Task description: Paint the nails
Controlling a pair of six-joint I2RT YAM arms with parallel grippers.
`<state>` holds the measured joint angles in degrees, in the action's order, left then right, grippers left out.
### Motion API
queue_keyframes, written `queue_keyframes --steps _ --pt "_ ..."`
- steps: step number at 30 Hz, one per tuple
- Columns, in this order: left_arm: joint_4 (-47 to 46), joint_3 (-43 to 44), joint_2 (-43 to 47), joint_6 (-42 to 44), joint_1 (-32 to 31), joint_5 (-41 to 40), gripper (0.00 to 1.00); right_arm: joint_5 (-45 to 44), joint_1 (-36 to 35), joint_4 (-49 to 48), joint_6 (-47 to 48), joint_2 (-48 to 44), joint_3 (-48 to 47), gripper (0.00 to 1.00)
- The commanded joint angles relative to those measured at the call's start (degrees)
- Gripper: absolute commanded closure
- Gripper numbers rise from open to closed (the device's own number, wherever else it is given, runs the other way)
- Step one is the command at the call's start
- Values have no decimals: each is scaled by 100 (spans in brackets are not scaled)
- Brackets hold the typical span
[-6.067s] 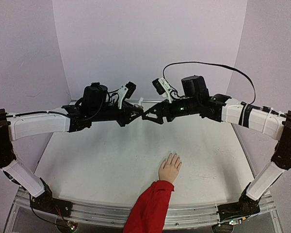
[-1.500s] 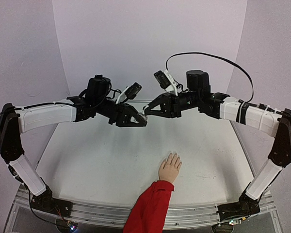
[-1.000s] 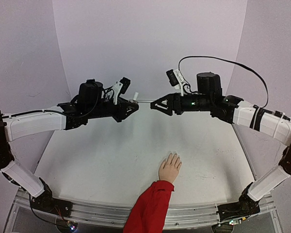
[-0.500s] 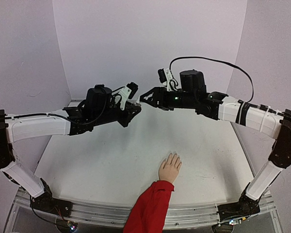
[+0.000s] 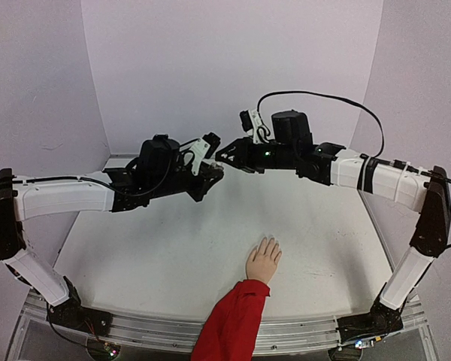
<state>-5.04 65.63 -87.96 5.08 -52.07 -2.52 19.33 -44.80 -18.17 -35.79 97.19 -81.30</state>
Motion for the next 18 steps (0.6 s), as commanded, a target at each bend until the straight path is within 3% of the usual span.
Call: queue_keyframes --steps 1,5,7,9,12,13,15,18 --pt "-322 379 3 65 -12 90 100 299 -47 -253 -36 39 -111 79" --pt "-307 373 94 60 14 707 100 470 6 -270 239 -94 70 98" --pt "-296 340 196 -65 185 1610 100 703 126 -298 546 -245 215 100" --pt "-309 404 226 -533 660 3475 100 1779 345 -576 1107 -421 457 100" --pt "-308 1028 -192 -1489 1230 7259 100 4810 490 -843 2038 -506 601 100" --pt "-305 1322 -407 -1787 1269 8260 100 5307 490 -838 2052 -515 601 100" --pt "-312 1422 -493 -2048 1296 8758 100 5671 475 -822 1990 -545 611 100" --pt "-314 1105 -243 -1683 1322 8321 100 5602 460 -790 2021 -641 724 100"
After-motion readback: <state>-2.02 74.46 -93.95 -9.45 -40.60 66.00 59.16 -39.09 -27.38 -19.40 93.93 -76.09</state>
